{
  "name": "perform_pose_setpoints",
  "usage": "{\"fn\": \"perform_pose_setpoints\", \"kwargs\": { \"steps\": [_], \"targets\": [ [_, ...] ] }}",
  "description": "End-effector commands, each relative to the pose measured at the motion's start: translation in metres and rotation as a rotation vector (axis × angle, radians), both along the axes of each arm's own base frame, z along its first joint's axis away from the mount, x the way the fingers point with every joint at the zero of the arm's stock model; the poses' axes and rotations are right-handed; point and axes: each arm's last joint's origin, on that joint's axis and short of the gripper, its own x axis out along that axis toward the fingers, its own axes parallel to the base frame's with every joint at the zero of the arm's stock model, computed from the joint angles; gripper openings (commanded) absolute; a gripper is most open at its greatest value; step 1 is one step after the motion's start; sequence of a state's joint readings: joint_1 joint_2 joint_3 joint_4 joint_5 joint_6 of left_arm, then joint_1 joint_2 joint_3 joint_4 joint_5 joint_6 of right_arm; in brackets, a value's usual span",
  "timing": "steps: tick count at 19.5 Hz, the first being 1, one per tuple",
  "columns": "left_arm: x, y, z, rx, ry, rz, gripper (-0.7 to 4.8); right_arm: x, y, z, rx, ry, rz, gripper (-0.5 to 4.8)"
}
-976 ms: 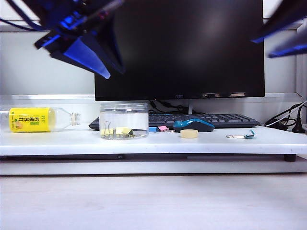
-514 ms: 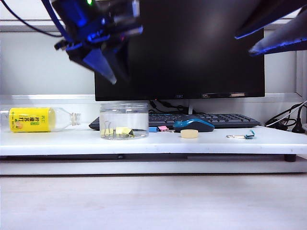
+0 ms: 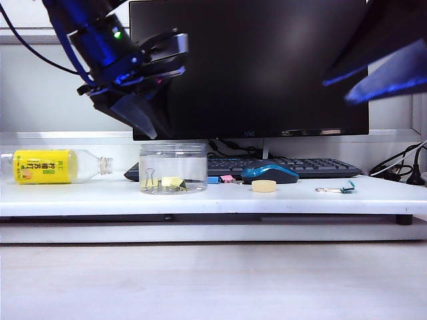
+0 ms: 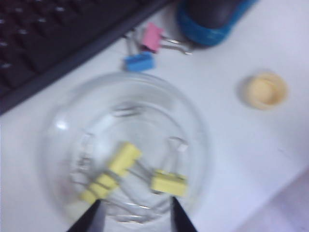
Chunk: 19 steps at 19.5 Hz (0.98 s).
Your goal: Take the clips out of the round transparent plastic box and place them on the table.
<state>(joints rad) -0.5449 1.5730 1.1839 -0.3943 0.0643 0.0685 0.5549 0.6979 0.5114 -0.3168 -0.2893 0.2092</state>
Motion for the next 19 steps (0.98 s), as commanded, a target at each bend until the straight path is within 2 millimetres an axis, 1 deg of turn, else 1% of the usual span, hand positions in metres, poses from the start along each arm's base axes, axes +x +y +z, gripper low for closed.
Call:
{"fn": "perform_pose_setpoints", "kwargs": {
  "steps": [1,4,11,14,19],
  "targets": [
    [0.006,-0.002,0.01,0.006,-0.025,-0.027,1.84,0.006,0.004,0.001,0.016,-0.011,0.023,2.13],
    [0.016,-0.008,0.021,0.039,-0.003,-0.041,1.85,0.01,0.007,0.001,0.024,-0.02,0.026,2.13],
    [0.051,-0.028,0.035,0.167,0.208,0.002,1.85,0.011,0.007,0.0,0.023,-0.021,0.024,2.13],
    [0.057,-0.032,0.037,0.169,0.239,0.019,1.85,0.011,0.007,0.0,0.022,-0.021,0.022,2.13],
    [0.054,-0.031,0.035,0.149,0.303,0.025,1.87,0.011,0.007,0.0,0.017,-0.028,0.019,2.13]
  ]
}}
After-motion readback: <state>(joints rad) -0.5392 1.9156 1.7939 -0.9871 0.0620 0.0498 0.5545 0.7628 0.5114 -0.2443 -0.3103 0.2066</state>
